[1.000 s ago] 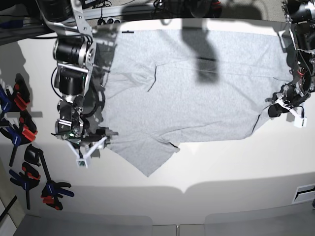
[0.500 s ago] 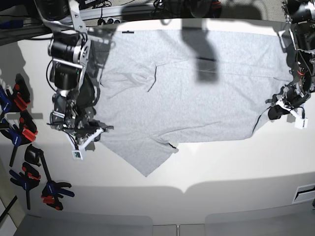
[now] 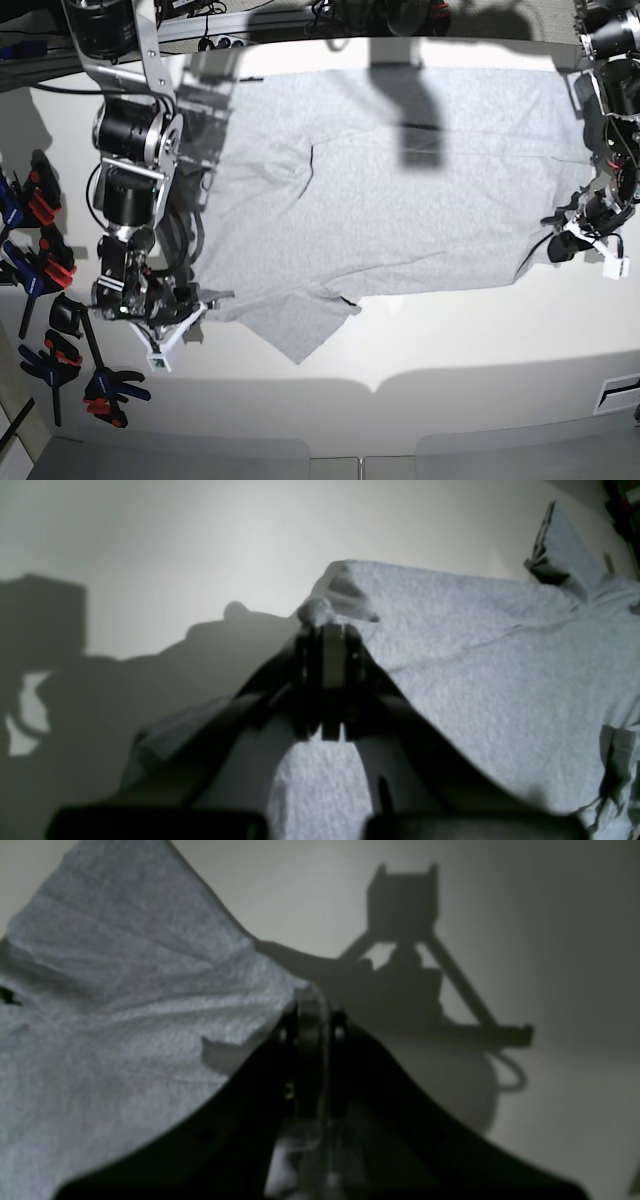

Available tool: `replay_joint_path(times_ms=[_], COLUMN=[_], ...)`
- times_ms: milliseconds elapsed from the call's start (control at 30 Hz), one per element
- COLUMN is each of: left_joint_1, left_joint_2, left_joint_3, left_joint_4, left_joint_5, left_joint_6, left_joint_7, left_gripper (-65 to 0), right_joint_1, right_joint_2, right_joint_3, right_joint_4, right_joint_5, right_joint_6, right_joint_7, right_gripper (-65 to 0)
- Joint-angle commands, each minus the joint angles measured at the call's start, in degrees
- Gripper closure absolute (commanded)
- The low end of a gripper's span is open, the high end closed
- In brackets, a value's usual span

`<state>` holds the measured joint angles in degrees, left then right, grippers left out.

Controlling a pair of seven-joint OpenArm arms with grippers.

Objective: Fold the T-shirt properly
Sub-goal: 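Lift the side edge with the right gripper and fold it over the body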

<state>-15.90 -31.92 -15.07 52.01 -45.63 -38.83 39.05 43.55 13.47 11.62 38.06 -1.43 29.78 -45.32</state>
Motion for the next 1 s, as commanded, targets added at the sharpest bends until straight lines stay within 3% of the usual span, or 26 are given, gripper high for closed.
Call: replay_joint_path(times_ms=[0,233,367,500,633,867,967], left_joint_1=[-1.6,-3.8,-5.7,-5.8,-5.4,-0.4,3.5], left_joint_2=[-1.2,-1.2,-1.2,-1.1,-1.1,-1.1,-1.1], left_joint_3=[-0.3,-0.3,-0.3,-0.3,-0.3,-0.3,-0.3], left_joint_4=[1.0,1.0,1.0,1.3,1.4,10.5,17.7], left_joint_5=[-1.4,-1.4,-1.4,-1.4,-1.4,1.0,3.8], left_joint_6=[-0.4,-0.4,-0.4,-0.4,-0.5,-0.3,3.5], left_joint_7=[-1.4,-1.4,1.4,3.0,1.7,1.6,0.4], left_gripper=[0.0,0.0,0.0,0.0,0.0,0.0,0.0], right_joint_1=[3.3,8.6,10.1,9.6,8.6,0.0,-5.0], right_joint_2=[0.6,0.7,0.6,0.6,0.6,0.3,0.3], right_joint_3=[0.0,0.0,0.0,0.0,0.0,0.0,0.0], right_joint_4=[1.0,1.0,1.0,1.8,4.0,19.9,28.4], right_joint_5=[0.6,0.6,3.4,6.9,9.9,12.6,12.5], right_joint_6=[0.2,0.2,0.3,4.0,4.8,4.5,3.3], right_joint_7=[1.1,0.9,0.2,-1.7,-3.9,-9.6,-10.8], right_gripper=[0.0,0.0,0.0,0.0,0.0,0.0,0.0])
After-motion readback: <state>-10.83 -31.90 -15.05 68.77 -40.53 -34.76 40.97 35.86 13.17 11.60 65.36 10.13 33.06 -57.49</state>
